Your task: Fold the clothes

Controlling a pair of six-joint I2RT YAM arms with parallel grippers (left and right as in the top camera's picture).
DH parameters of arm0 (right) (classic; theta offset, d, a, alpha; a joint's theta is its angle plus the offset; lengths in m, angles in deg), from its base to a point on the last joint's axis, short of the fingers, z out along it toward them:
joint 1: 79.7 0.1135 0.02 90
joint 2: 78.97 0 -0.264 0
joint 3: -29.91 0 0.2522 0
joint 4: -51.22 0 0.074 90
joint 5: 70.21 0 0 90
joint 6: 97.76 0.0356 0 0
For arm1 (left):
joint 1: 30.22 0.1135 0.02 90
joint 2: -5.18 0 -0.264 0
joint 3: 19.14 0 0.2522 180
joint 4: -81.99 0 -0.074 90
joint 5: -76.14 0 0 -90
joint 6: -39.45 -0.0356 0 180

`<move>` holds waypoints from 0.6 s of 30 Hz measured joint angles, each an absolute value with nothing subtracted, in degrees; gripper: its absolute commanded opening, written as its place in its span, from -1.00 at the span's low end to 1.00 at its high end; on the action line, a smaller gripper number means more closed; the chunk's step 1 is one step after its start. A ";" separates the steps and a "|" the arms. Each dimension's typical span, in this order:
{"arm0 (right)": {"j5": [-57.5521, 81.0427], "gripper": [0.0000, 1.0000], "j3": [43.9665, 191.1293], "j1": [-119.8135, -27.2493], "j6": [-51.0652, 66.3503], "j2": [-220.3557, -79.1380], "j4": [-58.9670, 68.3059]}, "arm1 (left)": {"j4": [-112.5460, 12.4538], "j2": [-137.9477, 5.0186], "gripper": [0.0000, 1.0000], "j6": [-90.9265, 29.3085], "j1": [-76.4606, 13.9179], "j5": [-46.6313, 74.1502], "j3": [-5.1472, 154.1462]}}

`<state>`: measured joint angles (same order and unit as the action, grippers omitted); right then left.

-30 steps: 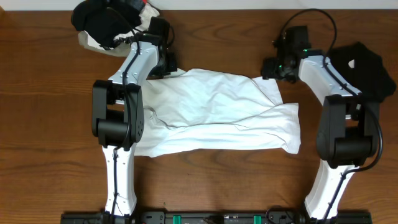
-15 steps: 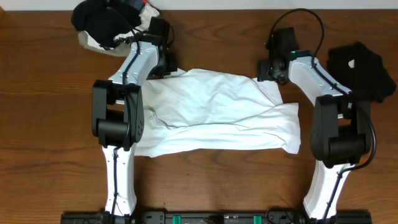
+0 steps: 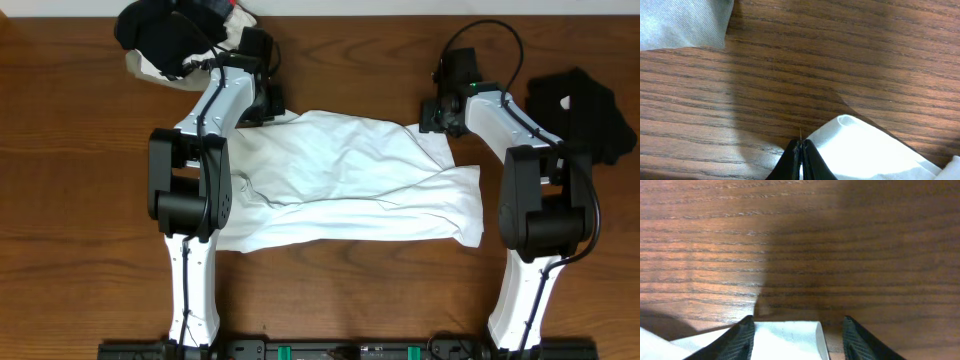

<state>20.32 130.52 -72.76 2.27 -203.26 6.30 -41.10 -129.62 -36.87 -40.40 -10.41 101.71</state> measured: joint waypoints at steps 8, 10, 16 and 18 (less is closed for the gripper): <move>20.15 -0.63 130.59 -72.76 2.46 -203.42 6.65 | -41.23 -129.62 -0.88 -36.87 -40.40 -10.41 101.71; 20.15 -0.76 130.61 -72.76 2.51 -203.46 6.65 | -41.23 -129.62 -0.88 -36.87 -40.40 -10.41 101.71; 19.80 -0.97 130.76 -72.76 3.47 -203.48 6.30 | -41.23 -129.62 -0.88 -36.87 -40.40 -10.41 101.71; 19.80 -0.98 131.20 -72.78 3.58 -203.59 5.31 | -41.23 -129.62 -0.88 -36.87 -40.40 -10.41 101.71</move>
